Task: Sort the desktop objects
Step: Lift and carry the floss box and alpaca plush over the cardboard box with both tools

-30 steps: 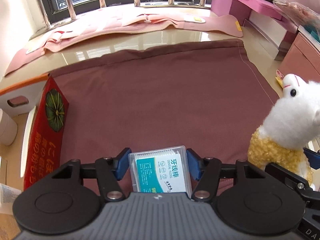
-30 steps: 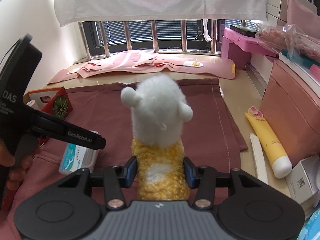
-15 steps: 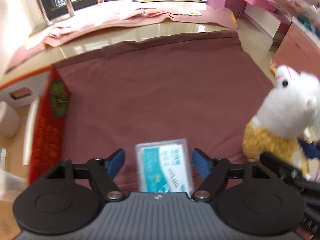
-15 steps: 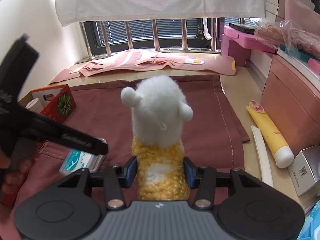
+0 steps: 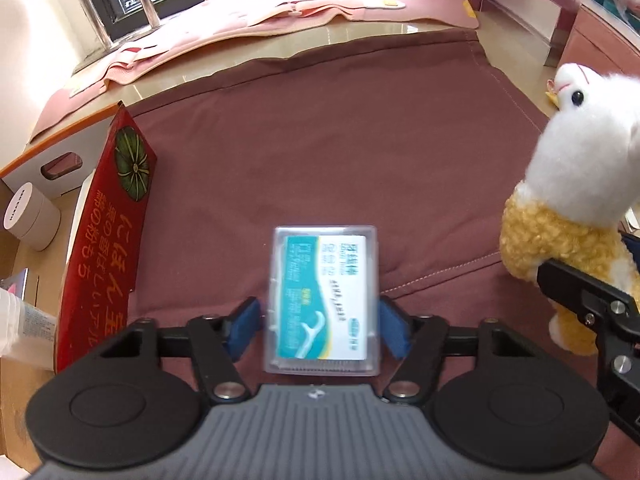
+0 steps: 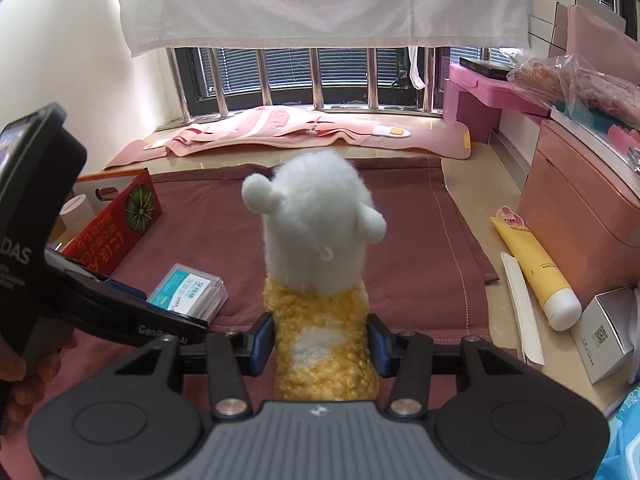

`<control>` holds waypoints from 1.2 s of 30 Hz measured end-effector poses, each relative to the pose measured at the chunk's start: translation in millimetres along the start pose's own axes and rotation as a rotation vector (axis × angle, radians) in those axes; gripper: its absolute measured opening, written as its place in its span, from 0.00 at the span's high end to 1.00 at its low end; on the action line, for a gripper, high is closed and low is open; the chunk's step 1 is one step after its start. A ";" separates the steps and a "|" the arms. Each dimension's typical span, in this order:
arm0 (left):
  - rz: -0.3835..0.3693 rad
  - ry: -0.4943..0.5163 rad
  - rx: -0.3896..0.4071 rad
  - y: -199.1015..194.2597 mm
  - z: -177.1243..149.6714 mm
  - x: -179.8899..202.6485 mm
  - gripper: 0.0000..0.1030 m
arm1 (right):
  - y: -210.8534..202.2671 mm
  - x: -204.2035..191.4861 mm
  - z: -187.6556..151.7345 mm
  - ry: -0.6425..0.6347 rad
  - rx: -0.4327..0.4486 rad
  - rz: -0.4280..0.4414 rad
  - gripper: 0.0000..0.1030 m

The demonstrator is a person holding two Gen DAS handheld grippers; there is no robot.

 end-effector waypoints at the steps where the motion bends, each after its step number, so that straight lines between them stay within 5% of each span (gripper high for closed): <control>1: 0.002 0.000 0.006 -1.1 -0.8 0.7 0.43 | -0.6 0.2 -0.5 0.001 0.000 -0.003 0.54; 21: -0.110 -0.012 0.176 -81.7 -4.1 -26.5 0.44 | -35.3 -26.9 12.8 -0.008 0.044 -0.012 0.54; 26: -0.146 -0.065 0.225 -122.2 -10.1 -60.8 0.44 | -49.8 -53.4 27.7 -0.037 0.072 0.025 0.54; 36: -0.040 -0.167 0.285 -169.8 -29.6 -164.0 0.44 | -67.4 -143.3 54.5 -0.130 0.109 0.169 0.54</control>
Point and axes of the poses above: each gripper's, at about its wrist camera, not at the fingertips, and y roughly the way its jaws point, x to its right, z to its top, the point moved 4 cm from there along y, roughly the way its jaws point, and after that the axes turned 2 degrees about -y, right-handed, at the moved point
